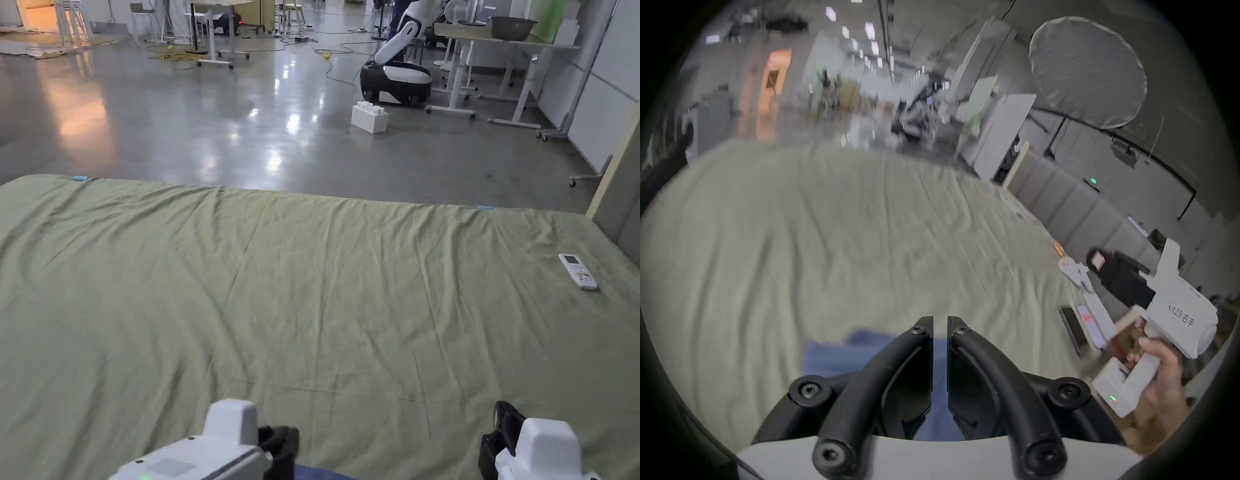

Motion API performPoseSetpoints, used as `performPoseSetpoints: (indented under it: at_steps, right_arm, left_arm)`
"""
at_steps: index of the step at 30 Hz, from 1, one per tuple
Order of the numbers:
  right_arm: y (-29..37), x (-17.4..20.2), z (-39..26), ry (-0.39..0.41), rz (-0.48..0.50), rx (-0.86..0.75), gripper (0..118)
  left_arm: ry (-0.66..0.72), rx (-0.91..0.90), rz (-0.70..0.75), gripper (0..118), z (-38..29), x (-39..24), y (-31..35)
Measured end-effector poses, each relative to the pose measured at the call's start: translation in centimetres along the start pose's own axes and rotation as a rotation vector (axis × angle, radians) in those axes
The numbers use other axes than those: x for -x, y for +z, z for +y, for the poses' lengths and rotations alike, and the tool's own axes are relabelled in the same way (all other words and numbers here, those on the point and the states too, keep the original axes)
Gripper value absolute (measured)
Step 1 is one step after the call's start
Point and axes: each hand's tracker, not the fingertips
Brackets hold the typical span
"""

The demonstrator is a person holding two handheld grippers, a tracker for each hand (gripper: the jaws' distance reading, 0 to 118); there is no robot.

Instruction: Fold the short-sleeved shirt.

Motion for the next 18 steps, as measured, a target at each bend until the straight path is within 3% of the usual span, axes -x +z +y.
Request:
performPoseSetpoints:
  at_steps: [9,18]
  right_arm:
    - [0.6,0.9,3.7,-0.042,-0.025,-0.145,0]
    - [0.8,1.0,6.1,-0.024,-0.043,-0.227,0]
  left_arm:
    - [-0.155,-0.391,0.387,8,4.4,2.7,4.3]
    - [-0.171,-0.465,0.476,8,5.5,4.9,5.3]
